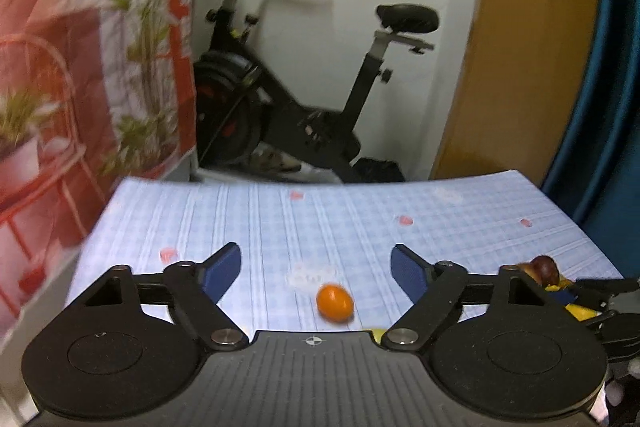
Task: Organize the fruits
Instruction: 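Move the left tool back toward the loose fruit on the table, then grasp the pale yellow-green apple with the left tool while the right tool grasps the green apple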
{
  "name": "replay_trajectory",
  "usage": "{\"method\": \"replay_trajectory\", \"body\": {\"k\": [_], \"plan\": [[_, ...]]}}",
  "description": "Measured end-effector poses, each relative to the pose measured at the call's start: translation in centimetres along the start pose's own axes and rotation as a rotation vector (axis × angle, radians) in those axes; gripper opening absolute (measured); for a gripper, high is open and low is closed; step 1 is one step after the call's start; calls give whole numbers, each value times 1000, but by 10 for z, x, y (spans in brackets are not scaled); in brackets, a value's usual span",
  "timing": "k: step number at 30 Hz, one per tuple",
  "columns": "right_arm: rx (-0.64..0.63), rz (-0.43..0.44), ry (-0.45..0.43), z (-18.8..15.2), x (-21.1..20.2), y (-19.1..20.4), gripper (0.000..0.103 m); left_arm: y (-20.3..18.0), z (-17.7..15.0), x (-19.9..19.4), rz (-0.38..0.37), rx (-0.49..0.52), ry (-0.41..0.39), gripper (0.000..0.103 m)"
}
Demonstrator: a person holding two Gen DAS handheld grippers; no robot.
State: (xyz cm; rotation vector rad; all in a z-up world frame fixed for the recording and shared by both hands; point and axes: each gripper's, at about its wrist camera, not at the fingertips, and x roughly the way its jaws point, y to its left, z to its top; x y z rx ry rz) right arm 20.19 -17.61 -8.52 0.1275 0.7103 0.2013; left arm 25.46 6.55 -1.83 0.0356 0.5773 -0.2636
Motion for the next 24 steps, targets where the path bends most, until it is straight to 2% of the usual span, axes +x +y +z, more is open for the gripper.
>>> {"method": "replay_trajectory", "body": {"k": [2,5,7,8,11,15,24], "plan": [[48,32,-1,1,2,0,65,3,9,-1,-15,24,1,74],[131,102,18,3,10,-1,61,6,15,2,-19,42,3,70],[122,104,30,4,15,5,59,6,9,8,-20,45,12,68],[107,99,36,4,18,8,57,5,5,13,-24,43,22,63],[70,71,69,0,27,13,54,8,-11,30,-47,-3,75,57],[74,63,99,-9,34,11,51,7,-34,50,-73,-53,131,57],[-3,22,141,-10,48,17,47,6,-48,67,-111,-39,167,57]]}}
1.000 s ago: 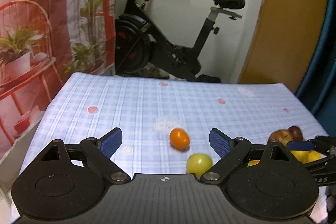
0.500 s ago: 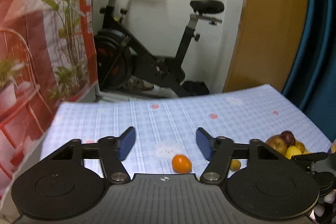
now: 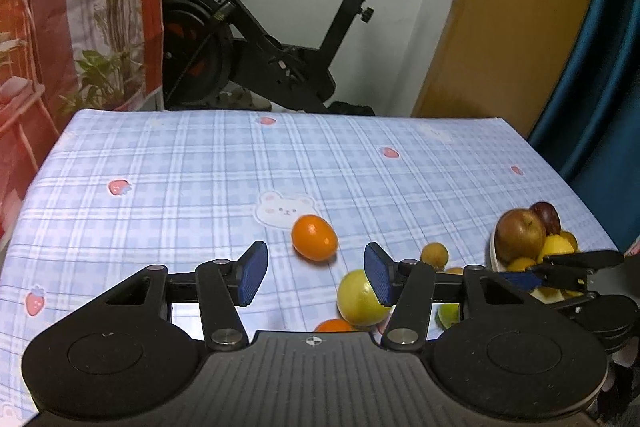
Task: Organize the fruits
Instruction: 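Grasp the pale yellow-green apple with the left tool while the right tool grasps the green apple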
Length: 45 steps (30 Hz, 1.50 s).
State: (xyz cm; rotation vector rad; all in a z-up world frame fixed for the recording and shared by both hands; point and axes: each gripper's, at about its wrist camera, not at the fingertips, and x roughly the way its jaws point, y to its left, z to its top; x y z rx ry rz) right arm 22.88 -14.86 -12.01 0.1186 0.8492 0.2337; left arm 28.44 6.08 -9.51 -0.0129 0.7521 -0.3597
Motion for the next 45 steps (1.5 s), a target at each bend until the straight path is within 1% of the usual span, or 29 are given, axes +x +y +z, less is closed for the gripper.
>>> {"method": "replay_trajectory", "body": {"k": [3,7,12,19,21,22,28,35,39,45], "plan": [[-39,-19,11,0,5,4,47,-5,-4,6,-18,20,22,57],[-68,-19,11,1,5,8,47,-10,-8,18,-45,43,60,57],[-67,-21,13,0,6,5,47,-18,-10,35,-63,66,94,57],[-68,-20,14,0,6,6,47,-28,-14,58,-52,110,144,57],[-68,-19,13,1,6,5,47,-29,-16,61,-53,114,152,53],[-70,-19,13,1,6,5,47,-30,-16,62,-59,114,150,48],[-128,-36,19,2,9,12,48,-31,-19,58,-52,100,135,47],[-195,-58,39,3,16,17,51,-31,-21,43,-66,75,98,47],[-209,-59,44,3,18,16,51,-35,-24,34,-73,55,79,47],[-281,-75,47,2,20,21,50,-39,-32,15,-77,23,46,47]]}}
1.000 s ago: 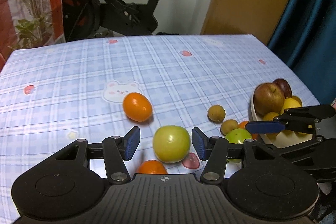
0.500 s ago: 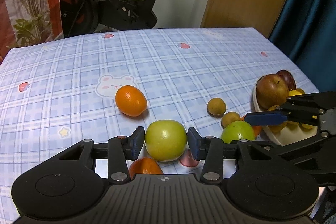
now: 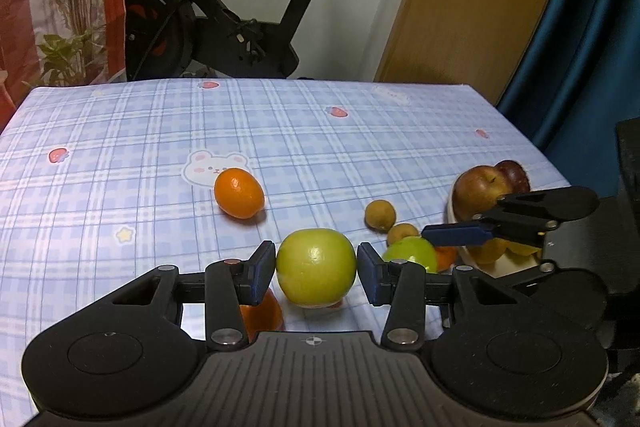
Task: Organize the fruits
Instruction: 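Grasp the pale yellow-green apple with the left tool while the right tool grasps the green apple, then carry both held apples over the plate with both tools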
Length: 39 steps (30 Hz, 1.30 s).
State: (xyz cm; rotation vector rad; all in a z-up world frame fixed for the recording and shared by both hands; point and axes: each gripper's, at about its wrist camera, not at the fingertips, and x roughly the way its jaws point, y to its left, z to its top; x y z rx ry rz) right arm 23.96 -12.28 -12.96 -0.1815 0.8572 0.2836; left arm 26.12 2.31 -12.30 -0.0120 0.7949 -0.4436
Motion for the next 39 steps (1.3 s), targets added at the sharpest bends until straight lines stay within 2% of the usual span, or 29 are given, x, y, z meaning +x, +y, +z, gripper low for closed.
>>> {"method": "replay_trajectory", "body": {"k": [4,10,18,21,29,30,32,33,36,39], "plan": [[6,40,-2,-2,-3,2,49,2,-5,-14,3,-30,-22,47],[41,144,10,-5,-5,10,49,11,-18,-26,22,-79,-17,47],[73,148,1,-10,-8,8,50,22,-31,-31,45,-122,0,47],[76,142,1,-11,-7,8,50,21,-30,-32,36,-123,-8,39],[120,149,3,-15,-5,3,50,18,-34,-27,36,-108,25,40],[121,149,3,-15,-5,3,50,17,-35,-29,32,-105,30,40],[121,150,2,-15,-6,3,50,17,-37,-33,26,-103,40,53],[122,151,2,-16,-6,2,50,17,-39,-36,22,-106,41,56],[127,154,-1,-17,-7,2,50,17,-45,-49,-39,-114,58,62],[137,161,-4,-19,-8,0,50,14,-57,-59,-80,-90,110,72]]}}
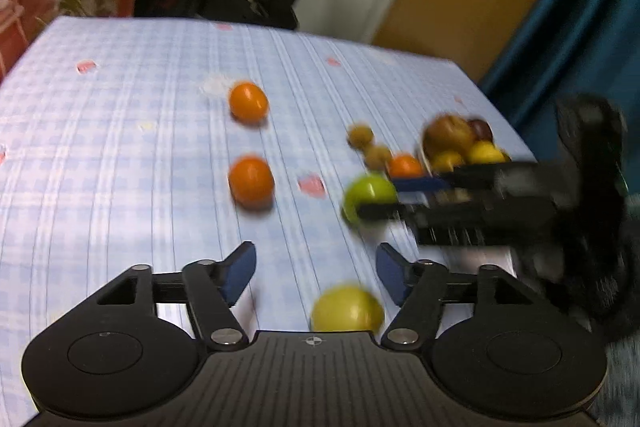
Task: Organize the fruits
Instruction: 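Carry both held apples over the plate with both tools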
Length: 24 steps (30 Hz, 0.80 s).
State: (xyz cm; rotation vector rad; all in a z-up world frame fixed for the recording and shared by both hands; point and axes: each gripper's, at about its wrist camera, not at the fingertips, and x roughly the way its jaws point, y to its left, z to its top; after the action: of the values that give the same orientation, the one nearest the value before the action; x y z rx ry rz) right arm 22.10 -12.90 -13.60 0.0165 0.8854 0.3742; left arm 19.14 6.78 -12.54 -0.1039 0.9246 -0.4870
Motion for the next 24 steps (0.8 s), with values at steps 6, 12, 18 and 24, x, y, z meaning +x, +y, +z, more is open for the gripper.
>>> {"method": "replay_trajectory", "body": {"k": [6,12,18,24], "plan": [[11,7,-8,-1,-1,-1,50,-18,-21,10,-4,55,61,73],[6,3,-3,-2,-2,0,50,-22,-23,26,74,72,41,67],[15,4,-7,-3,-2,0,50,-24,-19,30,70,83,16,51],[18,5,-7,-4,-4,-1,50,-21,-24,30,64,69,33,54]]}}
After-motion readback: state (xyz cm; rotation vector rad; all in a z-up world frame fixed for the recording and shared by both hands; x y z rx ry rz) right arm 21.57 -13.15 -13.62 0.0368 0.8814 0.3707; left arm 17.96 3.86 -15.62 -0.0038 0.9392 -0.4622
